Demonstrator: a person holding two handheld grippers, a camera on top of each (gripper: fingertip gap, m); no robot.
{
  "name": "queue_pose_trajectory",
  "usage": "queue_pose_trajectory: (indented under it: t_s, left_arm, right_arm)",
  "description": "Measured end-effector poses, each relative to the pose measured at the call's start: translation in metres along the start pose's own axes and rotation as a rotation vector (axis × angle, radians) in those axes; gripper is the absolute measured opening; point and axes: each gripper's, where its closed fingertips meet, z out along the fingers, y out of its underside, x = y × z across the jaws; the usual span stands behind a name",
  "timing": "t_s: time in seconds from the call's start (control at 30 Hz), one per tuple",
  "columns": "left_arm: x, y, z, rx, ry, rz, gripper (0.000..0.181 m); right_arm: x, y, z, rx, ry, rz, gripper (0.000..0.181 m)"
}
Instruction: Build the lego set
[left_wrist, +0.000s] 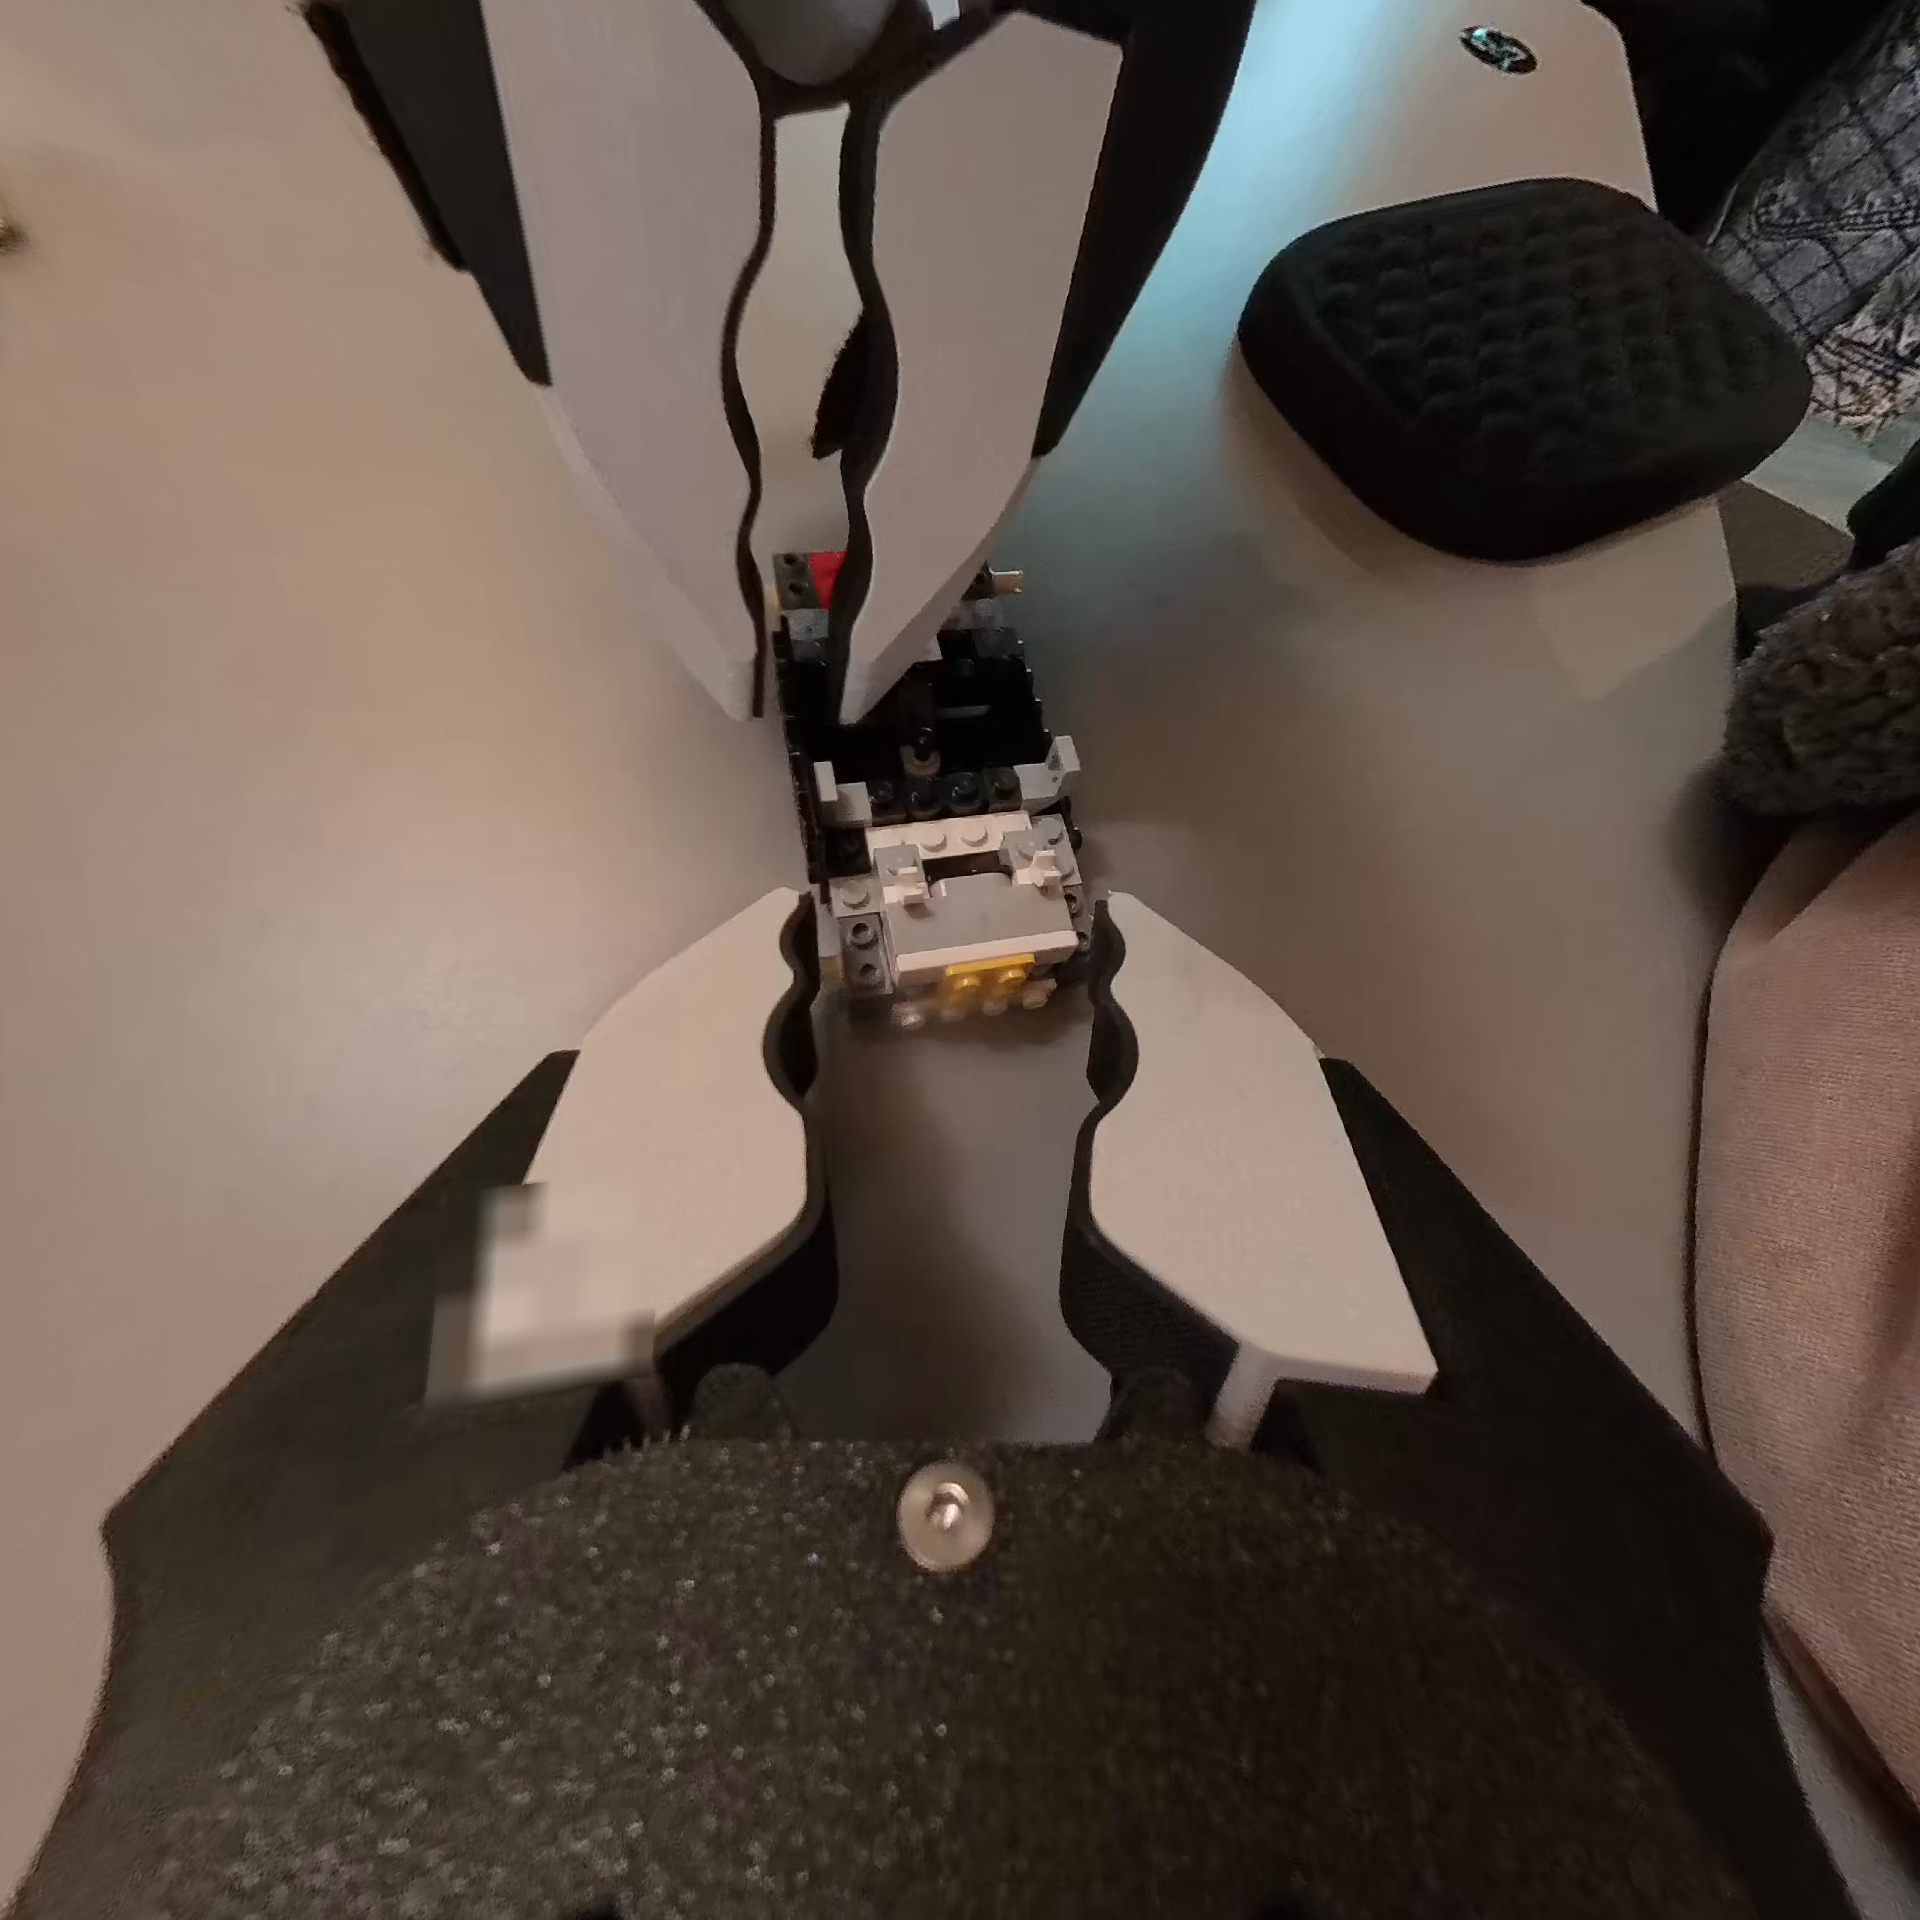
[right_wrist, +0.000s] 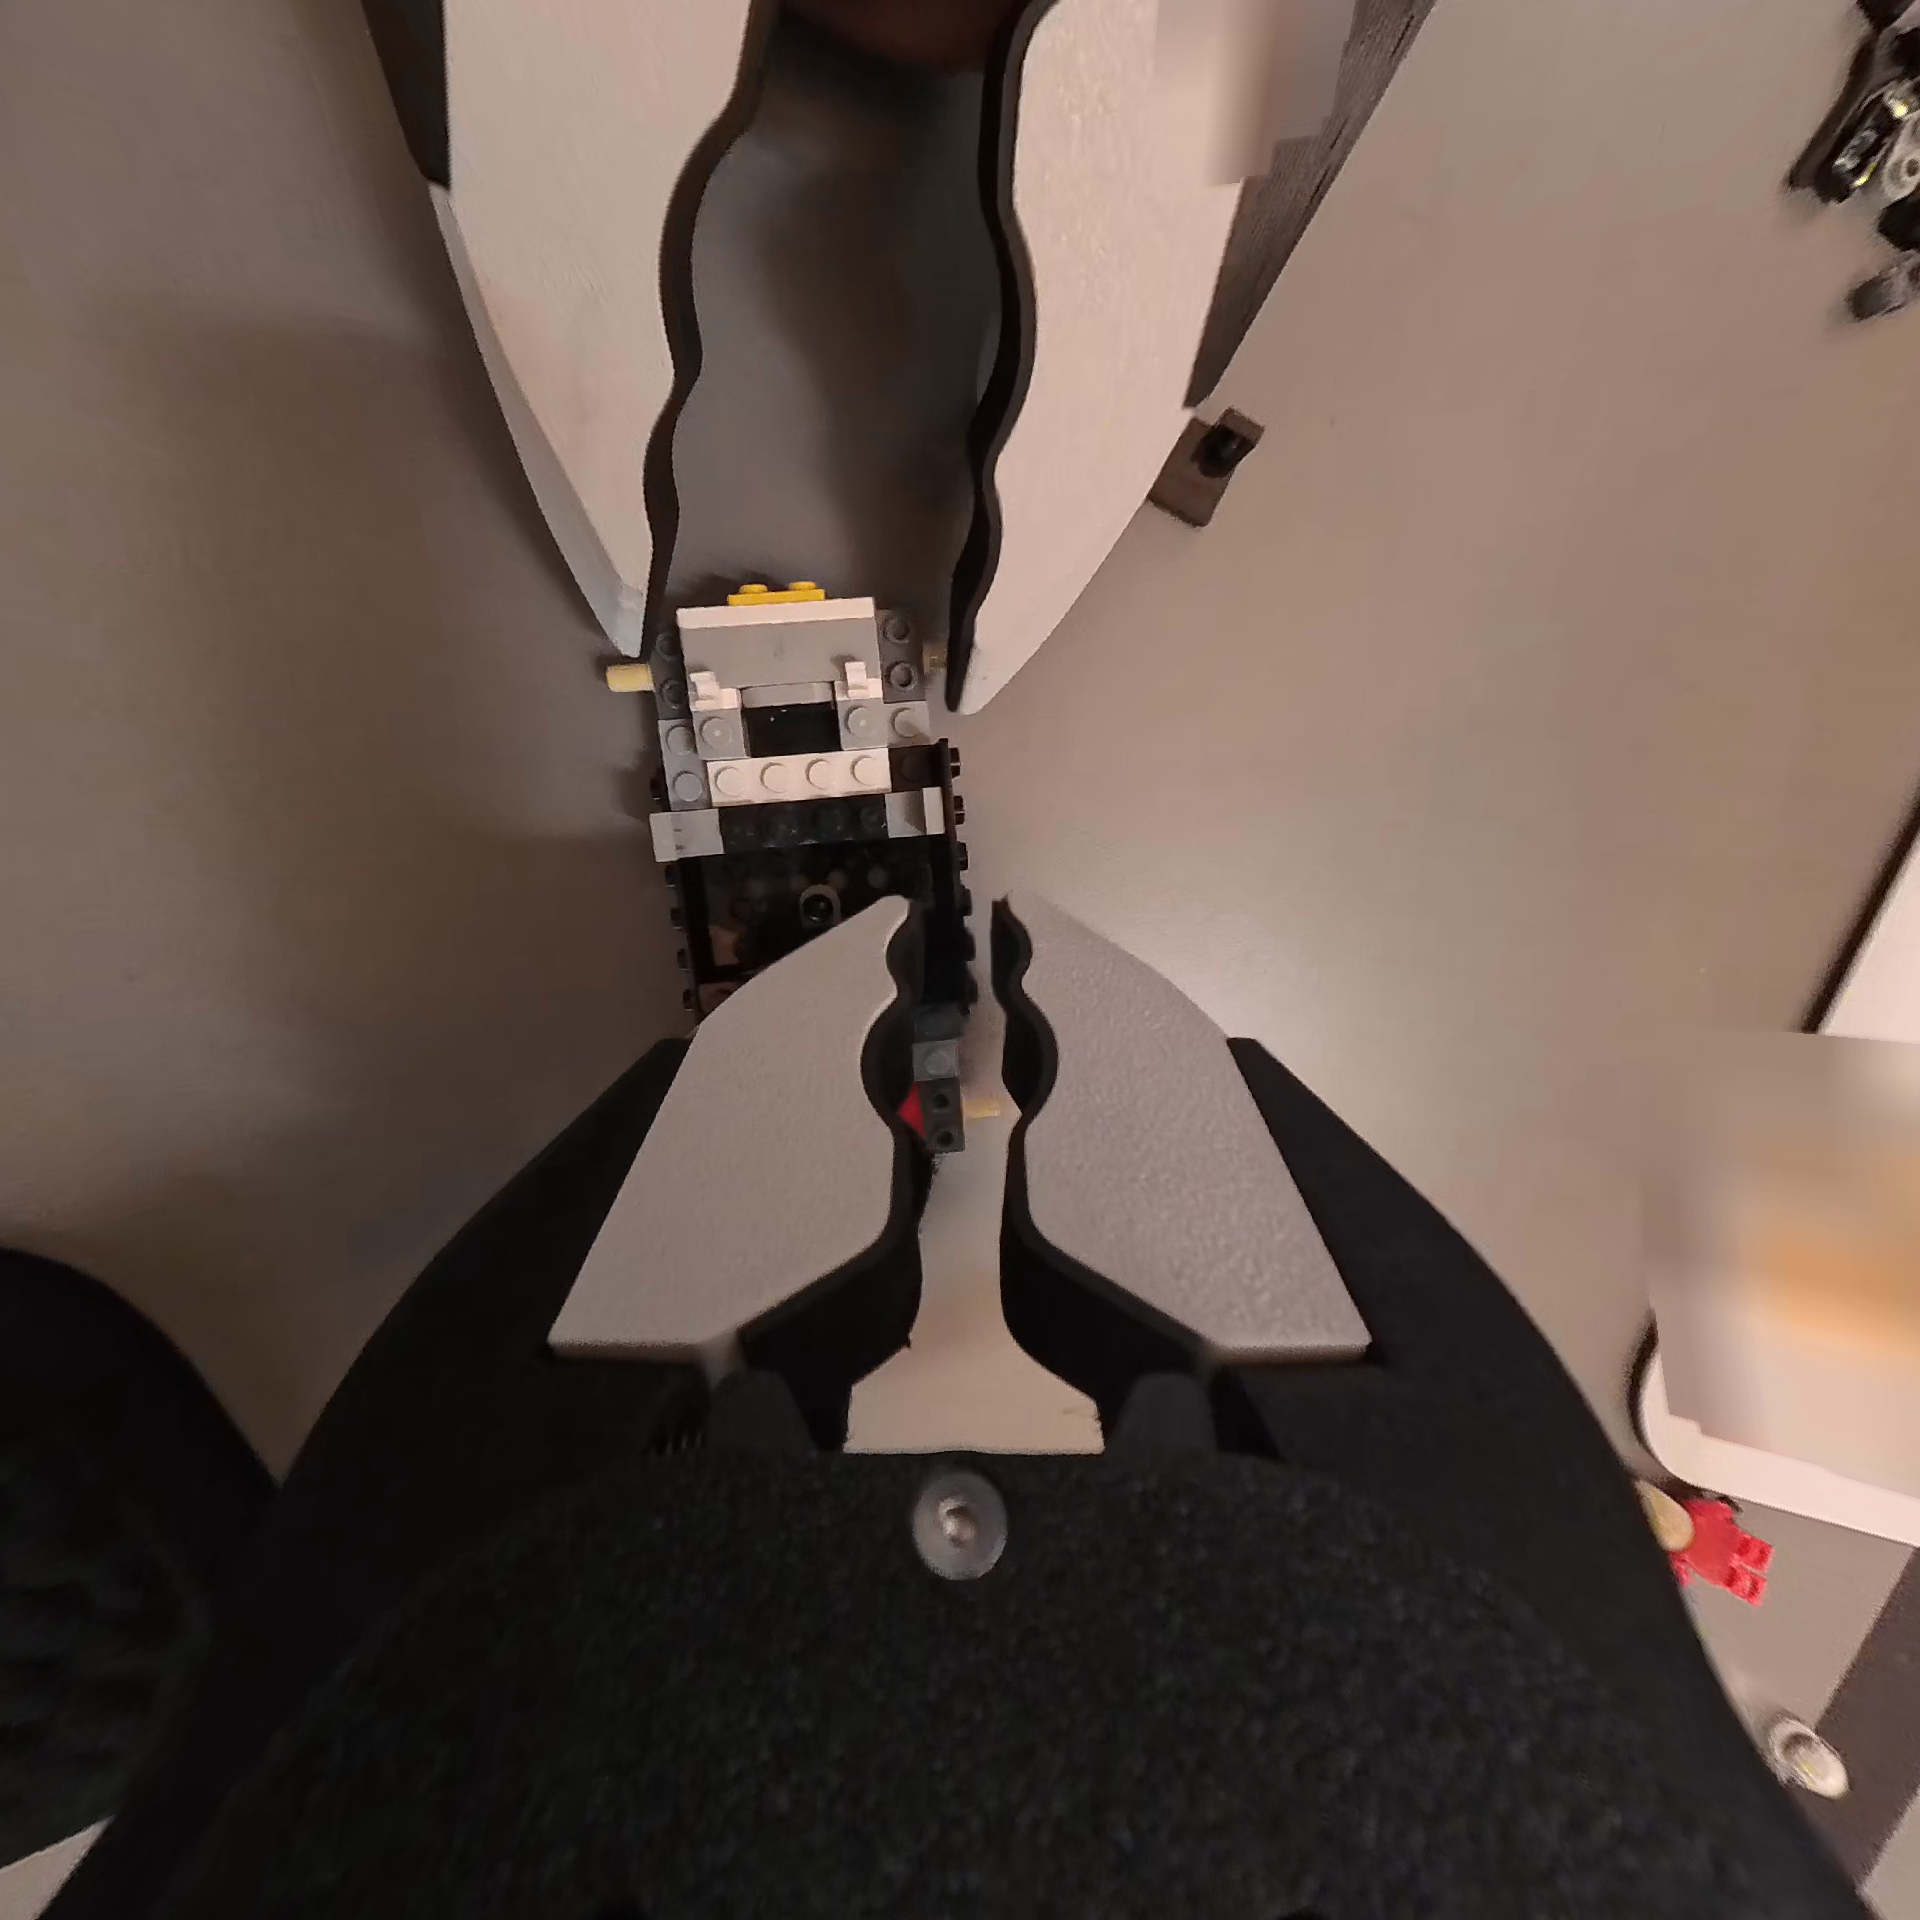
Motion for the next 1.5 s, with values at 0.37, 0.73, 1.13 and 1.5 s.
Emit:
queue_pose_trajectory:
  t_s: [0.37,0.73,1.13,1.5]
  left_arm:
    - [-0.002,0.003,0.0,-0.012,-0.006,-0.004,0.043]
    - [-0.001,0.004,0.001,-0.015,-0.012,0.009,0.043]
    - [0.001,0.004,0.001,-0.019,-0.005,0.013,0.043]
    - [0.002,0.004,0.001,-0.017,0.006,0.016,0.043]
  right_arm:
    - [-0.003,0.014,-0.003,-0.054,-0.024,0.003,0.007]
    - [-0.004,0.016,-0.003,-0.118,0.021,-0.025,0.003]
    - [-0.005,0.015,-0.003,-0.153,0.096,-0.045,0.004]
    - [-0.005,-0.006,0.0,-0.12,-0.014,-0.042,0.008]
